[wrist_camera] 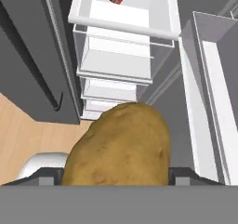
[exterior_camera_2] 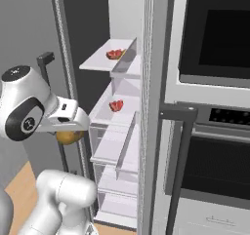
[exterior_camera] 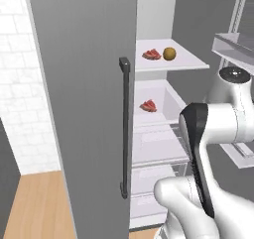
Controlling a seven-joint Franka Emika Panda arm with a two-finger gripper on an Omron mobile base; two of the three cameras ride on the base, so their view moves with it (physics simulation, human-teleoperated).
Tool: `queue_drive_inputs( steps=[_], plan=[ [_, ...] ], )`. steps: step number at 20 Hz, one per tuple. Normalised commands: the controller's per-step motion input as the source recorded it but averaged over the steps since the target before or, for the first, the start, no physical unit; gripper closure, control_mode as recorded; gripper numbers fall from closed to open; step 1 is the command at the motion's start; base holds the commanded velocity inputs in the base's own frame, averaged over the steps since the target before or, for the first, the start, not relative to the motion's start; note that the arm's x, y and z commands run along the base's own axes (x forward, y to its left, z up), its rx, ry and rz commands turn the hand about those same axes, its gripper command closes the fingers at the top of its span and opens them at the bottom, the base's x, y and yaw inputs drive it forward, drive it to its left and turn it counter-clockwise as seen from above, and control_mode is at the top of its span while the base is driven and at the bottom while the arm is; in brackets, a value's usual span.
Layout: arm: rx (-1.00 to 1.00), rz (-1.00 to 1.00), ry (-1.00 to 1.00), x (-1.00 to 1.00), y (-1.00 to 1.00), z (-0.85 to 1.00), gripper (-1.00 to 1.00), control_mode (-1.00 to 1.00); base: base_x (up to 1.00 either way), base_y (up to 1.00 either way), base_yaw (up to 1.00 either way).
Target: Place one potato and one steak in each tupperware on the nearby counter, to pack two identical lunches.
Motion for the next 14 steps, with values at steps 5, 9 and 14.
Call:
queue_drive_inputs(
  steps=[5, 9, 14],
  plan=[
    [0.0, 0.0, 0.0, 0.0, 0.0, 0.0, 1.0, 1.0, -1.0, -0.86, -0.19],
    [0.0, 0.0, 0.0, 0.0, 0.0, 0.0, 1.0, 1.0, -0.2, -1.0, -0.55],
    [0.0, 0.0, 0.0, 0.0, 0.0, 0.0, 1.0, 1.0, -0.47, -0.97, -0.48]
  ],
)
